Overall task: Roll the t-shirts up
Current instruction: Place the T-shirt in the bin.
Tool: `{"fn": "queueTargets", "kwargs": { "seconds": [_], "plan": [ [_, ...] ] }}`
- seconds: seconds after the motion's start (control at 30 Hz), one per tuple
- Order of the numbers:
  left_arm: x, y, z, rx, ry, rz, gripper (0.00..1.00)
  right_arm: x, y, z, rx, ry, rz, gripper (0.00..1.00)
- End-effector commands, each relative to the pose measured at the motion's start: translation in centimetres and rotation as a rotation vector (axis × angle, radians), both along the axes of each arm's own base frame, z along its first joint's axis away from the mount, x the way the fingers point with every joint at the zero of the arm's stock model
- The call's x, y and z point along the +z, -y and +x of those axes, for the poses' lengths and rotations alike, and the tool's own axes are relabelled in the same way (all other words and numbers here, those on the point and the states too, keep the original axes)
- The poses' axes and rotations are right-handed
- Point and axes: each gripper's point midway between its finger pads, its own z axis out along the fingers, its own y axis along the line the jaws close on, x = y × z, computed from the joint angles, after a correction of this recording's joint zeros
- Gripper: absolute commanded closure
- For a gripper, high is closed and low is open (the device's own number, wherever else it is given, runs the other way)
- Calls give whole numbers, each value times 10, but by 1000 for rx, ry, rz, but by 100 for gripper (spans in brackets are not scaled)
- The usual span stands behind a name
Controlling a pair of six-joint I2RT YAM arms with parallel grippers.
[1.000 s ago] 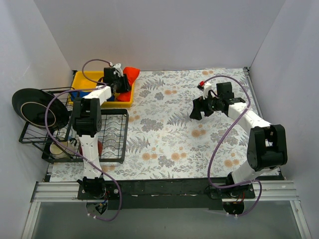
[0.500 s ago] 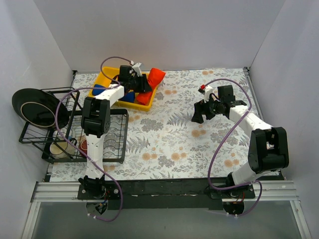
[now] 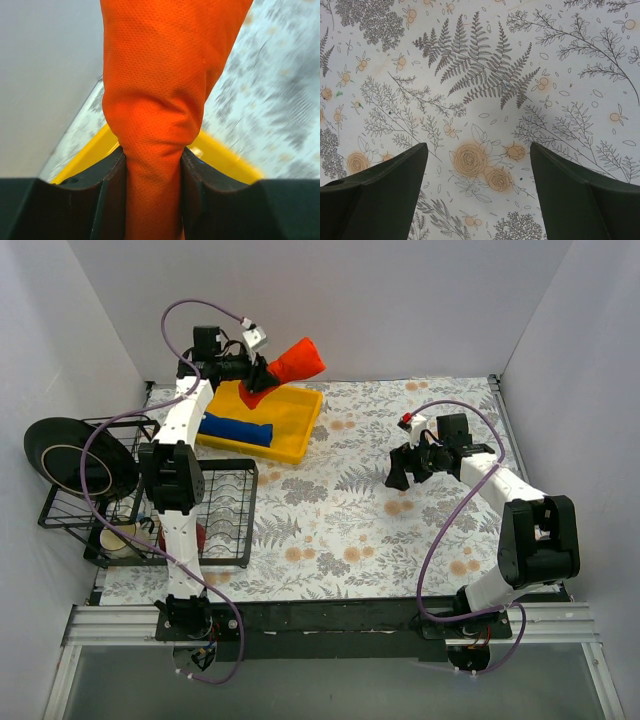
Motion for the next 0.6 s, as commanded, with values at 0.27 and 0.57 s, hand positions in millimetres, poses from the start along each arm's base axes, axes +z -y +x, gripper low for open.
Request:
{"fn": "queueTargets", "kwargs": {
  "seconds": [0.27, 0.57],
  "plan": [
    [-48, -76, 53, -171, 559, 464, 100, -12, 8, -24, 1, -17, -13, 10],
    [-114, -141, 87, -229, 714, 680, 100, -18, 14, -28, -17, -32, -31, 9]
  ]
}}
